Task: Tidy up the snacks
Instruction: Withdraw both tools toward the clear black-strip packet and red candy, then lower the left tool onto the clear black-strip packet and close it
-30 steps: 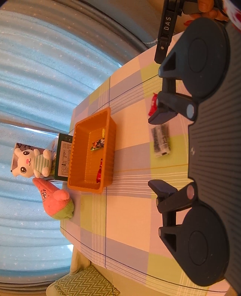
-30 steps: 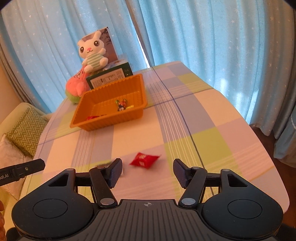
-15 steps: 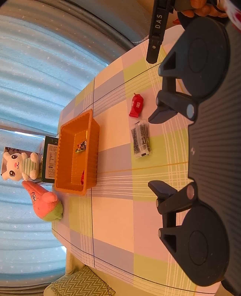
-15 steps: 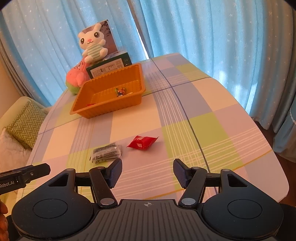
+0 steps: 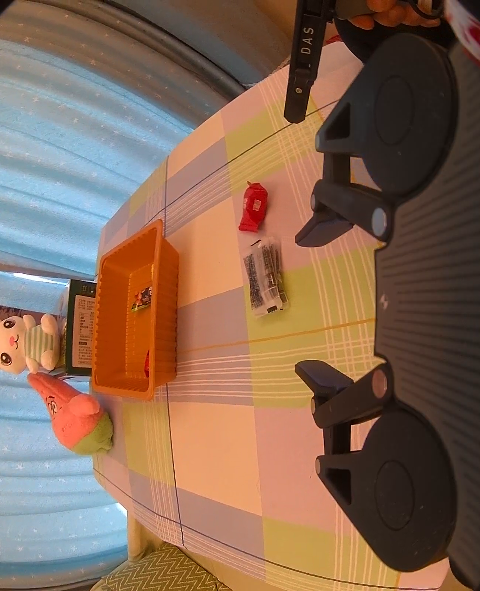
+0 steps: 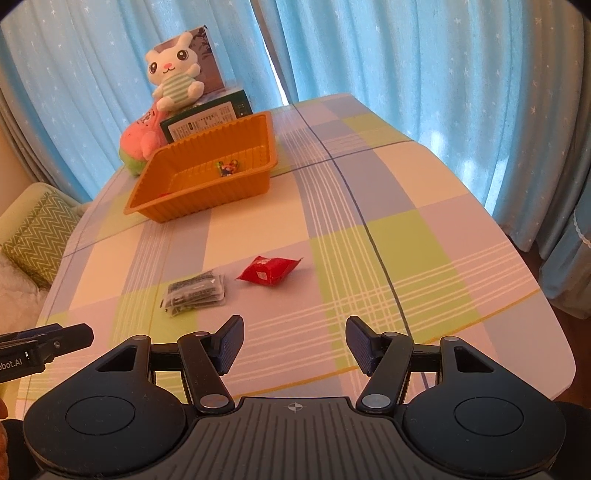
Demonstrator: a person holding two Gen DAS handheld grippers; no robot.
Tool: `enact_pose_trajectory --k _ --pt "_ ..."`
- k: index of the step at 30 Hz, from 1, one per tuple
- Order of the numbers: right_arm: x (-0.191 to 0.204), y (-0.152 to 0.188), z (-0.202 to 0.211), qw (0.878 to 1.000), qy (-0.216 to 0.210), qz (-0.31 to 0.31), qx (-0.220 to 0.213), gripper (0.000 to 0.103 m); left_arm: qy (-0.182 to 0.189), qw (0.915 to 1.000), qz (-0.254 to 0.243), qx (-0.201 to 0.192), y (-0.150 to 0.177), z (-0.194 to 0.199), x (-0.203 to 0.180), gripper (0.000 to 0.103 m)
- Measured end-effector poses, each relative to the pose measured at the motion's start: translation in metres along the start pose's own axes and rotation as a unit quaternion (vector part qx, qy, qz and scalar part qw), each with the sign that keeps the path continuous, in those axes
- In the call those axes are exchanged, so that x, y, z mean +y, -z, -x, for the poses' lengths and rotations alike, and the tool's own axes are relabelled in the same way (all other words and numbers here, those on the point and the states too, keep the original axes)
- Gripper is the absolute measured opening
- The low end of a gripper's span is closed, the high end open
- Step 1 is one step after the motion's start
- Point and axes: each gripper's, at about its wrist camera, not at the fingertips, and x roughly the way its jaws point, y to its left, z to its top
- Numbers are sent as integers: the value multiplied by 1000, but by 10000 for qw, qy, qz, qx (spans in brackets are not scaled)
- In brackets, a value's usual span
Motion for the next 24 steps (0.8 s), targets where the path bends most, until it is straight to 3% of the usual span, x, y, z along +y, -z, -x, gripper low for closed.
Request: enact_pose_trajectory --k 9,15,19,24 --pt "-11 -4 -19 9999 121 -25 110 61 144 9975 -595 351 -8 -37 -4 65" --pt "-14 -6 -34 9997 157 -42 182 61 410 9912 -1149 513 -26 -73 -9 67" --pt "-17 -6 -47 9994 185 -56 283 61 539 9799 -1813 628 -34 -99 -18 69" --pt "-19 -8 -60 9991 203 -84 362 61 560 9578 -2703 799 -34 -129 -27 69"
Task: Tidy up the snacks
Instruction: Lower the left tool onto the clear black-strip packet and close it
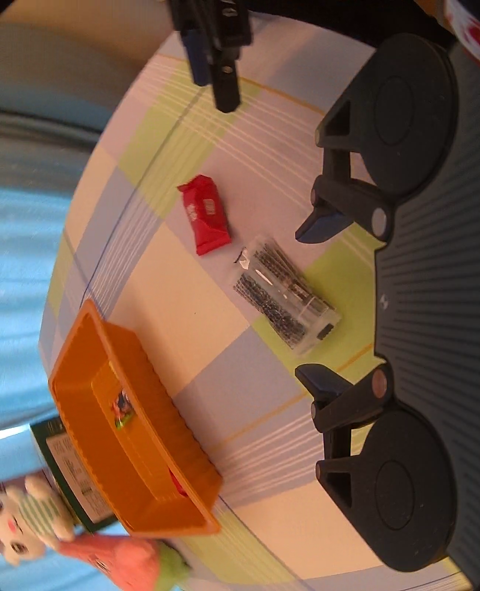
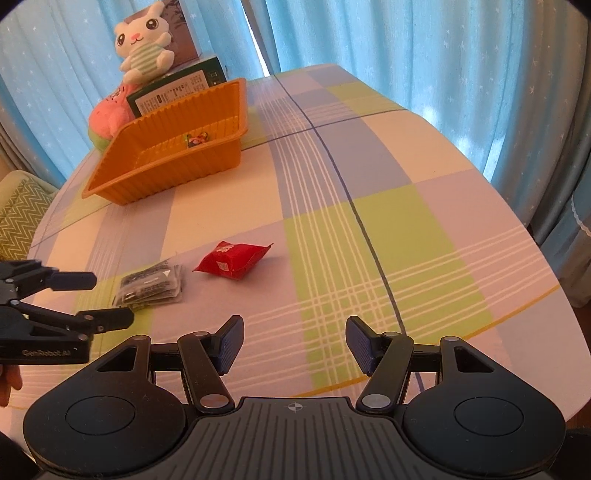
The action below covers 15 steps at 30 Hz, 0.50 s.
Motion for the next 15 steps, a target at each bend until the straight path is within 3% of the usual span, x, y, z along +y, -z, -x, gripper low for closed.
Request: enact_pose_trajectory --k 6,15 --pt "-4 -3 -11 10000 20 -44 74 61 264 9990 -323 179 -9 -24 4 68" --pt "-7 -7 -17 9999 66 -48 80 61 525 9971 -368 398 -25 -40 11 52"
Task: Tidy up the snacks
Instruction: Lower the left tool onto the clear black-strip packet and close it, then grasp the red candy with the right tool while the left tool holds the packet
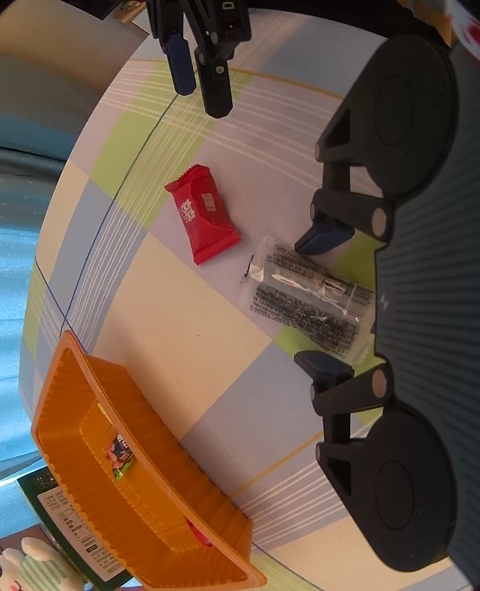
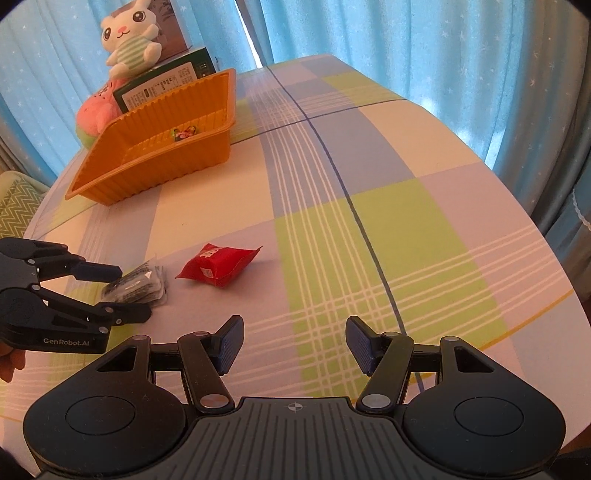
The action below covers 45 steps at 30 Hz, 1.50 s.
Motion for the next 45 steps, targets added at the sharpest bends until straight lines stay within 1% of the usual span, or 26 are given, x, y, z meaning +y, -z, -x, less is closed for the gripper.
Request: enact_pose_trajectory --k 1,2,4,8,13,16,21,25,30,33,38,43,45 --pt "0 0 0 10000 6 3 -3 61 39 10000 49 6 0 0 1 48" --pt "0 0 0 10000 10 3 0 61 92 9999 120 3 1 1 1 42" --pt "0 0 -1 10000 9 4 2 61 103 9996 268 -16 4 3 0 37" --pt "2 -2 -2 10000 0 75 -22 61 -95 9976 681 -71 11 7 -4 36" --pt "7 -5 -1 9996 -57 266 -73 61 -316 9905 1327 -164 23 15 -7 36" --pt "13 -10 -3 9985 -120 533 -106 61 -428 9854 1630 -225 30 19 -10 36" --pt "23 -23 -10 9937 -306 1062 -180 61 -508 9790 1951 -294 39 25 -13 36" --pt "31 -34 -17 9844 -499 1668 -271 61 -587 9759 2079 -314 45 29 -14 35" --pt "43 -46 -27 9627 -766 2577 -298 61 -686 9720 2218 -357 51 31 -11 35" --pt "49 -53 -37 9469 -915 3076 -185 61 -729 9711 2241 -371 52 32 -11 35" --pt "60 -58 -58 9165 -1159 3819 289 61 -762 9700 2275 -398 52 32 -13 36" --pt "73 -53 -75 8822 -1146 4510 719 61 -720 9672 2397 -436 53 33 -10 37" --pt "75 -54 -81 8766 -1228 4566 898 61 -700 9663 2436 -448 53 34 -9 38"
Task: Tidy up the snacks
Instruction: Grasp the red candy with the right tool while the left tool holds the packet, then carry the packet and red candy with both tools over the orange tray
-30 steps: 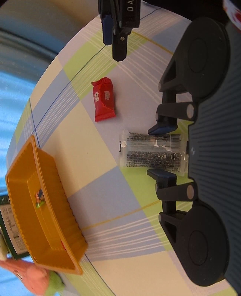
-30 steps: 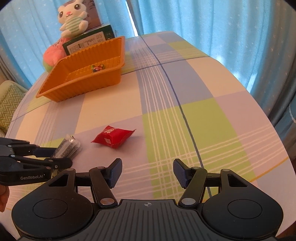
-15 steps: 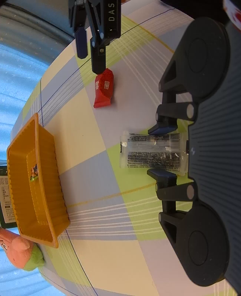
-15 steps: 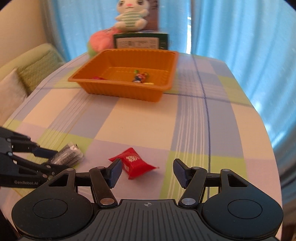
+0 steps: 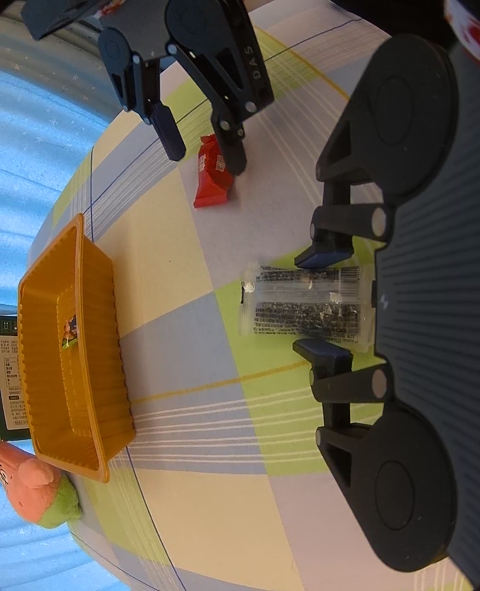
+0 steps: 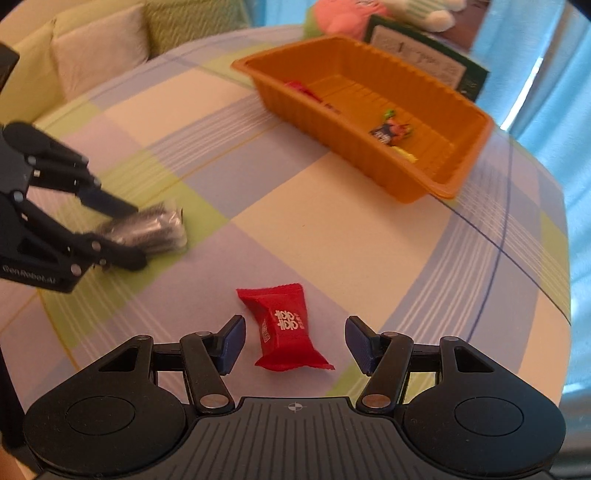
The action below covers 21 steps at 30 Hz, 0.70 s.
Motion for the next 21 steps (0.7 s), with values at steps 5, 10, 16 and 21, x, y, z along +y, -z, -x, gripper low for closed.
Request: enact_pose_trajectory --k 5,10,16,21 --pt "-16 -4 -9 9989 -358 -295 106 56 32 9999 85 -41 1 2 5 41" --pt "-20 -9 -14 9984 -437 -224 293 45 57 9999 122 -48 0 1 6 42" --pt "-13 -12 -14 9981 -455 13 414 34 116 9998 131 -57 -1 1 5 42" --pt "-12 -10 -14 9979 -367 -388 372 29 186 9998 113 -18 -4 -1 5 42"
